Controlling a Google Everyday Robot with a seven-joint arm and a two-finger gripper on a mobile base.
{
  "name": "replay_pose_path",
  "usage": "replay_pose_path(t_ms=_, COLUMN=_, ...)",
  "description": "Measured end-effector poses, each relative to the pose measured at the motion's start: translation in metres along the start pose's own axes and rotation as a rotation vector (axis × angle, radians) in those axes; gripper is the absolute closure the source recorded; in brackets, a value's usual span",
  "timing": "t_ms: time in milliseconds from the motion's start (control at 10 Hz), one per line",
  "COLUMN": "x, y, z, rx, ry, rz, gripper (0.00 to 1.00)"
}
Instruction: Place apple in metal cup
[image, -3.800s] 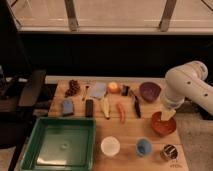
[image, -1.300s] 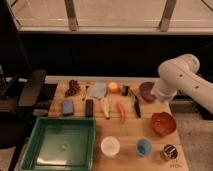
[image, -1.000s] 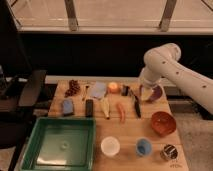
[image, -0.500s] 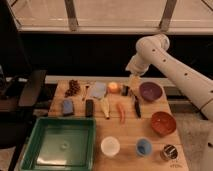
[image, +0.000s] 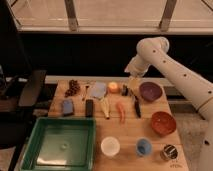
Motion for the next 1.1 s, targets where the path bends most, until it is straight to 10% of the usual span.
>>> replay_pose_path(t_ms=400, x=-0.043, y=-0.005, z=0.052, rx=0.007, ry=-0.077, rz=-0.007, gripper=0.35)
replay_pose_path(t_ms=1100, x=-0.034, y=-0.024, z=0.107, rx=0.067, ry=-0.075, rz=0.069, gripper=0.35)
